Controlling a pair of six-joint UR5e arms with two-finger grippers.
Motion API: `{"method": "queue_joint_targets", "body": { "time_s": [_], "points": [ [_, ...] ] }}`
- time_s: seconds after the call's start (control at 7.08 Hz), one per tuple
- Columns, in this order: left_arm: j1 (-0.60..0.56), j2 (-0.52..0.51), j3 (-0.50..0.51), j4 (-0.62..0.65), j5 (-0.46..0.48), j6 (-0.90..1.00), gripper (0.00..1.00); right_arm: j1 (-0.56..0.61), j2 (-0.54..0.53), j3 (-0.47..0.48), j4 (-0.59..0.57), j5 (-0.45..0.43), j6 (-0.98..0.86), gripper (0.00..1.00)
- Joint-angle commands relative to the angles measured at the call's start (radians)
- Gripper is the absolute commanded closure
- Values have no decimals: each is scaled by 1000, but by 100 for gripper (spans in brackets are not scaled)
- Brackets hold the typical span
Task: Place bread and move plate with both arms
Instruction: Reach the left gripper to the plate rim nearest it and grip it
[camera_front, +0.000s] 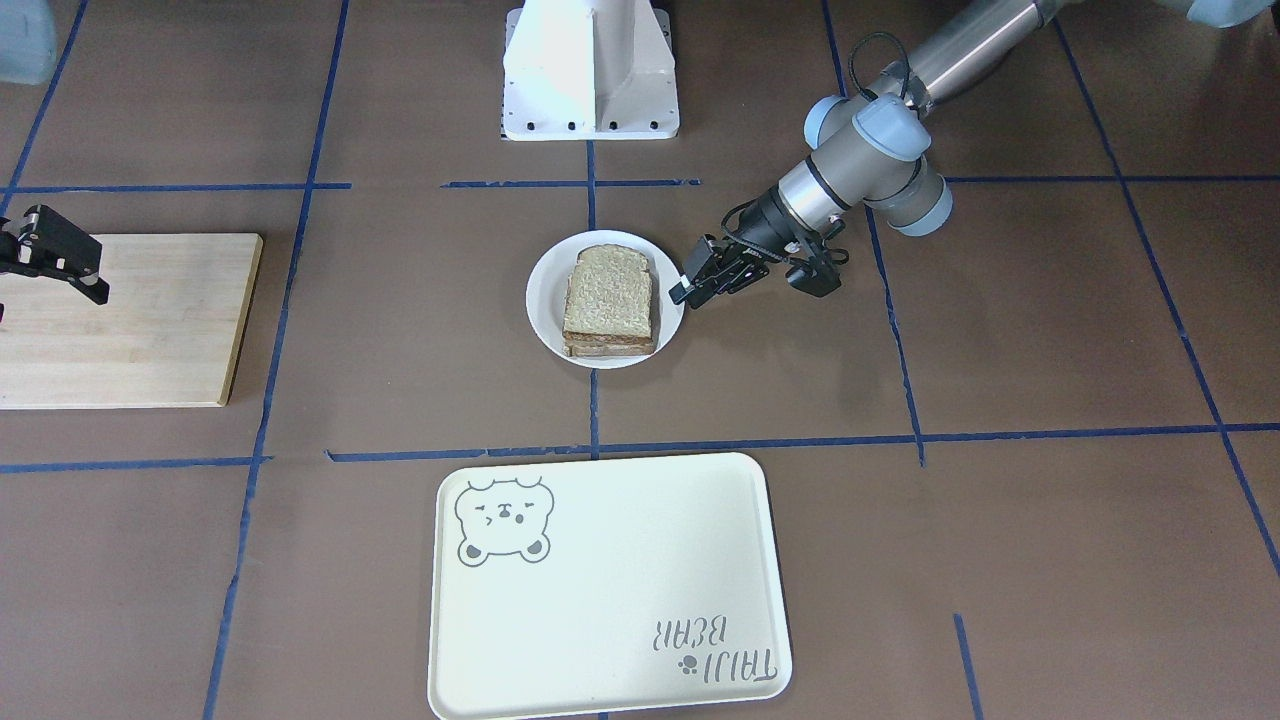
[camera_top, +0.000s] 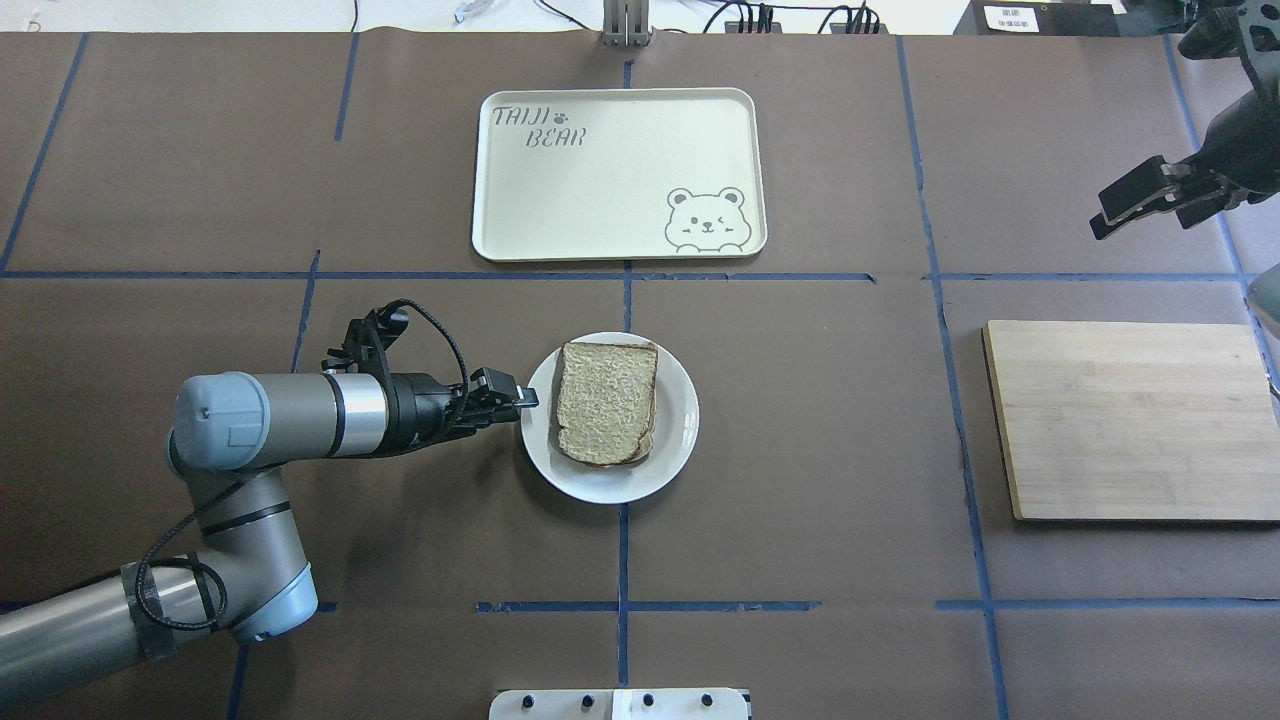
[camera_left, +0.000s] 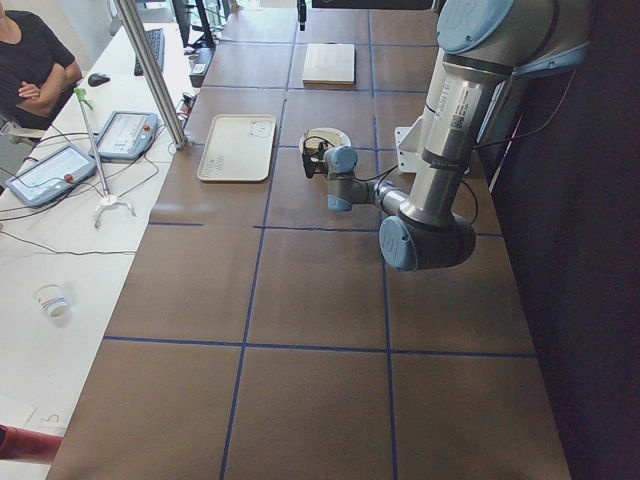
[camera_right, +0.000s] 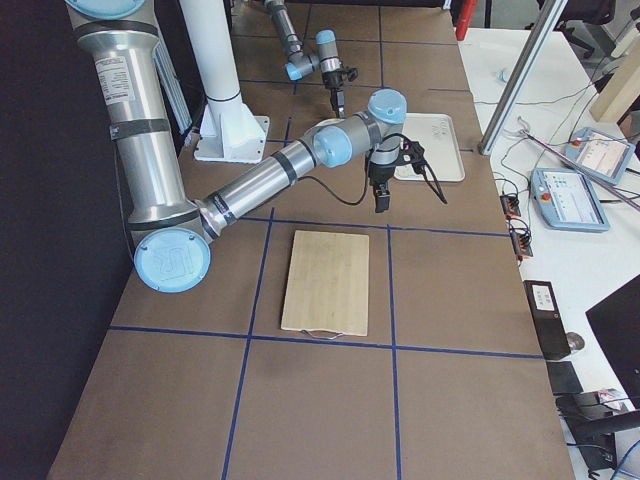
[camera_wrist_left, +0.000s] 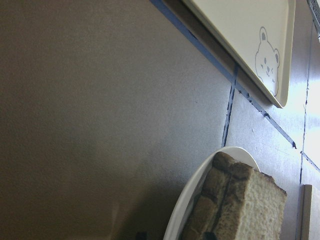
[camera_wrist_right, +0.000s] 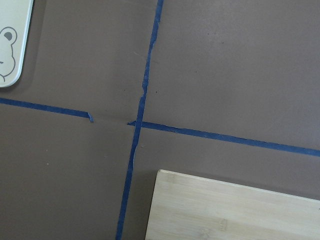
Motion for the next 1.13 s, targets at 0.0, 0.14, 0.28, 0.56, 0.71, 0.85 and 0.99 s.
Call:
{"method": "queue_joint_targets", "body": {
  "time_s": [0.0,0.14,0.28,0.56,0.71,0.85,0.99],
  "points": [
    [13,-2,5,0,0,1,55,0,1,0,1,4,0,0],
    [13,-13,5,0,0,-1,55,2,0,0,-1,2,0,0],
    [13,-19,7,0,0,-5,55,2,0,0,-1,2,0,0],
    [33,-19,13,0,0,-4,55,2,3,-3,-1,1,0,0],
    [39,-19,17,0,0,-4,58,2,5,-3,-1,-1,0,0],
    [42,-21,17,0,0,-5,58,2,5,-3,-1,-1,0,0],
    [50,-30,17,0,0,-5,58,2,5,-3,-1,-1,0,0]
  ]
}}
